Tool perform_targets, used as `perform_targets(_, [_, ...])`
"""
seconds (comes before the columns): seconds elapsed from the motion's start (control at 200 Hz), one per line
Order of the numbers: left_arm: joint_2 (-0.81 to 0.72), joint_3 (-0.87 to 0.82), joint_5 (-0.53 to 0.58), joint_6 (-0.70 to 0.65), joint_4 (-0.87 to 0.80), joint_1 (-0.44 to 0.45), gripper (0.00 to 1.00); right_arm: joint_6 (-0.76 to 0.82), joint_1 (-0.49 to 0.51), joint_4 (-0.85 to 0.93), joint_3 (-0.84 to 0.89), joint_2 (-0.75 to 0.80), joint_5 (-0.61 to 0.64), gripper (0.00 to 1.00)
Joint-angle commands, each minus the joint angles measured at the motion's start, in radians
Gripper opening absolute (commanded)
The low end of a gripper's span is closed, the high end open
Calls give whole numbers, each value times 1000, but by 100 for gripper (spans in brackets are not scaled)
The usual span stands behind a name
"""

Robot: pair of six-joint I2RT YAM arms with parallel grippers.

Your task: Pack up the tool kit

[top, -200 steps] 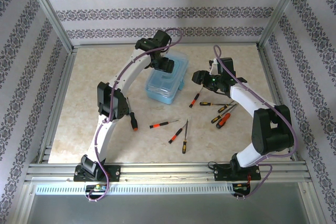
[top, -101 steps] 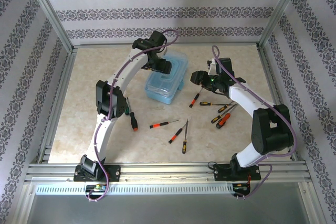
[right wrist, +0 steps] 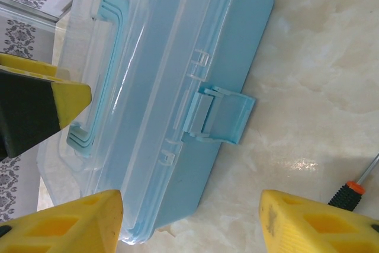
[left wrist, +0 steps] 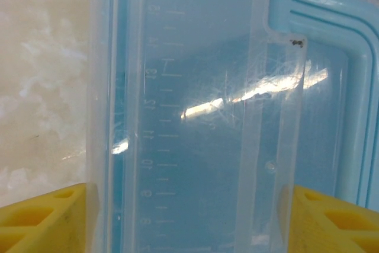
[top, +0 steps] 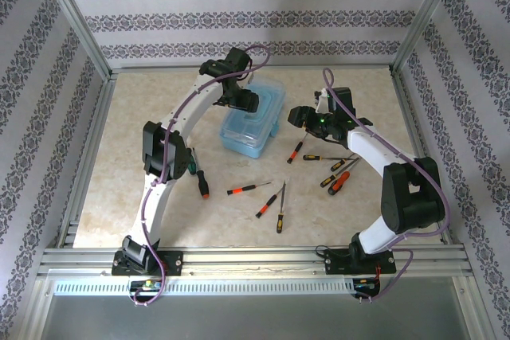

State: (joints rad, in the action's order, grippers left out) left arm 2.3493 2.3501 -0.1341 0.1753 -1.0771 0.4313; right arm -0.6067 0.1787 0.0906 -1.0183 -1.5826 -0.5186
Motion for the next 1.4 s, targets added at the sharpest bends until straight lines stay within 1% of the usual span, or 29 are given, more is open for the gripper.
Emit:
perform_targets(0.0, [42, -63, -50, 5, -49, 1, 76, -17, -17, -30, 23, 13, -29, 63])
perform_targets(0.19, [44, -58, -54, 9, -52, 2, 76, -28, -15, -45, 31, 13, -37, 63])
perform_targets(0.345, [44, -57, -94, 18, -54, 1, 62, -41, -16, -59, 34, 12, -48, 62])
perform_targets(0.43, [31, -58, -123, 39, -45, 1, 59, -56, -15, -74, 31, 8, -66, 62])
perform_targets(0.824, [-18, -64, -293, 182, 62, -2, 57, -143, -3, -151, -35, -49, -148, 63])
perform_targets(0.914, [-24, -73, -301, 215, 90, -5, 57, -169, -2, -178, -56, -80, -178, 65])
perform_targets(1.014, [-44, -124, -332, 273, 155, -18, 56, -202, -1, -210, -79, -112, -209, 65])
perform_targets(1.089, [-78, -206, -366, 327, 241, -31, 56, -223, -1, -232, -92, -134, -226, 65])
perform_targets(1.184, [-126, -300, -370, 374, 336, -41, 56, -241, 2, -250, -109, -153, -239, 65])
perform_targets(1.394, [-191, -441, -382, 446, 454, -46, 56, -274, 8, -284, -138, -184, -266, 64])
